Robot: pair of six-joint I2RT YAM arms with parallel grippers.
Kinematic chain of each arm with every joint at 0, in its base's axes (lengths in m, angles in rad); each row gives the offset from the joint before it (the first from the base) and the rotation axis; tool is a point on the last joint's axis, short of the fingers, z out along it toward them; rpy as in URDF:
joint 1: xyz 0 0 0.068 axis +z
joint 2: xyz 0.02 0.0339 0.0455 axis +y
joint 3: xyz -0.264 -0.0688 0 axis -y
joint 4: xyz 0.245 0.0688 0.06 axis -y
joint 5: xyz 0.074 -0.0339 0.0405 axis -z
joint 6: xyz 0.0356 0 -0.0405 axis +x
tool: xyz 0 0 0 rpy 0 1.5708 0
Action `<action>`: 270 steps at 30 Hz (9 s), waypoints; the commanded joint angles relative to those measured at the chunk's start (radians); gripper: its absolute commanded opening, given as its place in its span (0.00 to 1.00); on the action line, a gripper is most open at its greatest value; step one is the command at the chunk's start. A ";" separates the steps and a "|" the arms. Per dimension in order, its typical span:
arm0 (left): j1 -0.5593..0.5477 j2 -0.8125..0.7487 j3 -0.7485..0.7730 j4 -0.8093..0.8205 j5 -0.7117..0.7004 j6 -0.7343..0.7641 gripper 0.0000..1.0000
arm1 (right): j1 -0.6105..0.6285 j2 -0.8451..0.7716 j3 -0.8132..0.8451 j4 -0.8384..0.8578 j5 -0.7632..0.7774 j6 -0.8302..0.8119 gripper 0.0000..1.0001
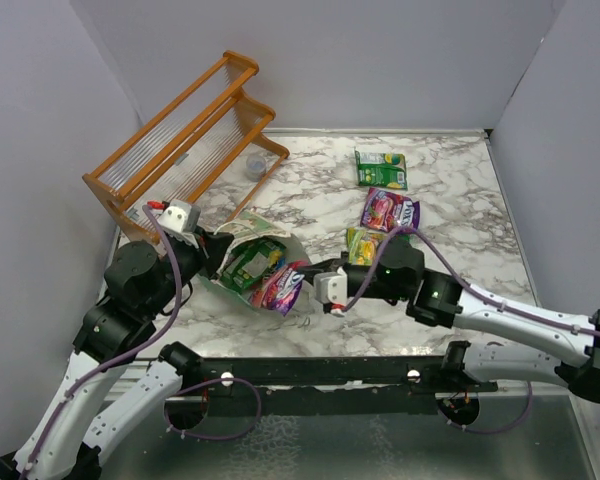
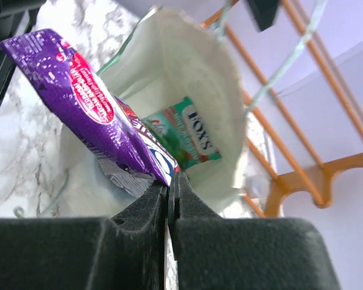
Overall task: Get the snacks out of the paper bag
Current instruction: Take out the snack from the paper bag, then place the snack at the center of the board, then take out the snack from the paper bag, then place the snack at the center of the board, then take out the snack from the paper bag.
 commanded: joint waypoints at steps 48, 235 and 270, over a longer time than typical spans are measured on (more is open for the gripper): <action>-0.001 -0.019 0.034 0.011 -0.042 -0.045 0.00 | -1.036 0.715 0.468 0.155 0.769 0.692 0.01; 0.000 0.022 -0.093 0.151 0.141 -0.061 0.00 | -1.324 0.862 -0.055 1.136 -0.009 1.952 0.01; -0.001 0.012 -0.098 0.148 0.138 -0.095 0.00 | -1.325 -0.164 -0.557 0.487 -0.279 1.384 0.67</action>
